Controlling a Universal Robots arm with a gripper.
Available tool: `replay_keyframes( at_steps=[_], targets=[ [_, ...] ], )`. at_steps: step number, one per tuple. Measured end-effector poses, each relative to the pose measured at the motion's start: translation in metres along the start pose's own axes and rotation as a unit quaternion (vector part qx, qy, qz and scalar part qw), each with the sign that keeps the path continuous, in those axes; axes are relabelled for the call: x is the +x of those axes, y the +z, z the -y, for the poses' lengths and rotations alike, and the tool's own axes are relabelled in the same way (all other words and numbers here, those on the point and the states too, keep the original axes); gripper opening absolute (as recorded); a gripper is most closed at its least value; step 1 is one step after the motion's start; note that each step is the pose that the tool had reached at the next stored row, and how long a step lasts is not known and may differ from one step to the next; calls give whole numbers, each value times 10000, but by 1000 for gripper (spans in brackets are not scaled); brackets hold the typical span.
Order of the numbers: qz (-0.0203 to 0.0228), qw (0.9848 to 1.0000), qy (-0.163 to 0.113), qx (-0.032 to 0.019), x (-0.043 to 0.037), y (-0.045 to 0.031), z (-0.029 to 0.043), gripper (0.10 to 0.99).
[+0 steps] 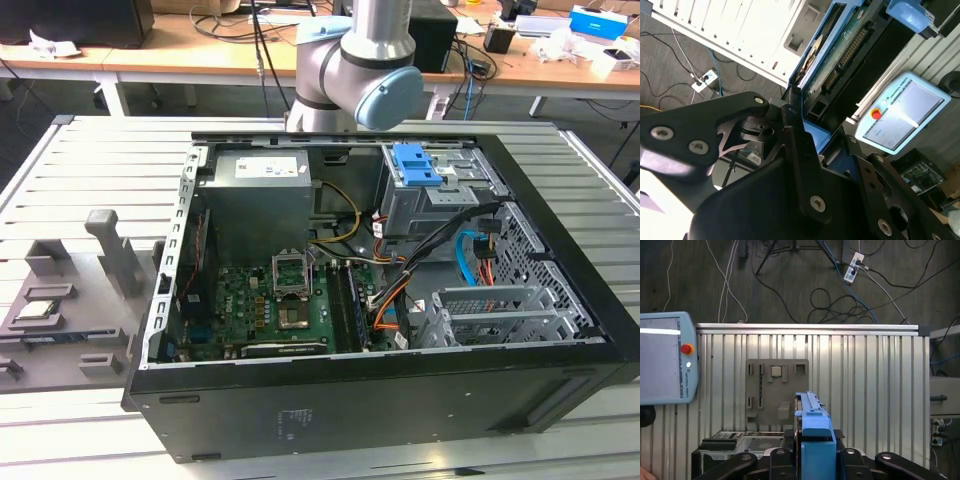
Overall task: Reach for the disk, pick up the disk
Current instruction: 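Pick up the disk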
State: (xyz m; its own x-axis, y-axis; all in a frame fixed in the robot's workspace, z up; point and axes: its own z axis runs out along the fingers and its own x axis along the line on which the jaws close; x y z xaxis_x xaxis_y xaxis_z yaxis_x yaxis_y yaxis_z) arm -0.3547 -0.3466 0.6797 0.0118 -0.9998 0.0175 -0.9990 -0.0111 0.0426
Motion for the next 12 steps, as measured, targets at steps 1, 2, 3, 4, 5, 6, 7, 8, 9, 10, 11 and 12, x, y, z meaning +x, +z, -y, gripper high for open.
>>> replay_keyframes(
  at_steps=[1, 2, 3, 4, 5, 6, 7, 8, 9, 10, 11, 12],
  targets=[
    [-1, 10000, 0, -1, 0, 17, 4, 369],
    [0, 10000, 0, 0, -1, 54, 15, 369],
    [-1, 10000, 0, -1, -1, 89, 23, 369],
    [0, 10000, 0, 0, -2, 114, 29, 369],
    [0, 10000, 0, 0, -2, 130, 33, 369],
    [-1, 10000, 0, -1, -2, 151, 39, 369],
    [-1, 10000, -1, -1, -2, 168, 45, 369],
    [0, 10000, 0, 0, -3, 198, 55, 369],
    [0, 10000, 0, 0, -3, 216, 62, 369],
    [0, 10000, -1, -1, -3, 235, 70, 369],
    [0, 10000, 0, 0, -4, 264, 84, 369],
    [0, 10000, 0, 0, -4, 288, 106, 369]
  ],
)
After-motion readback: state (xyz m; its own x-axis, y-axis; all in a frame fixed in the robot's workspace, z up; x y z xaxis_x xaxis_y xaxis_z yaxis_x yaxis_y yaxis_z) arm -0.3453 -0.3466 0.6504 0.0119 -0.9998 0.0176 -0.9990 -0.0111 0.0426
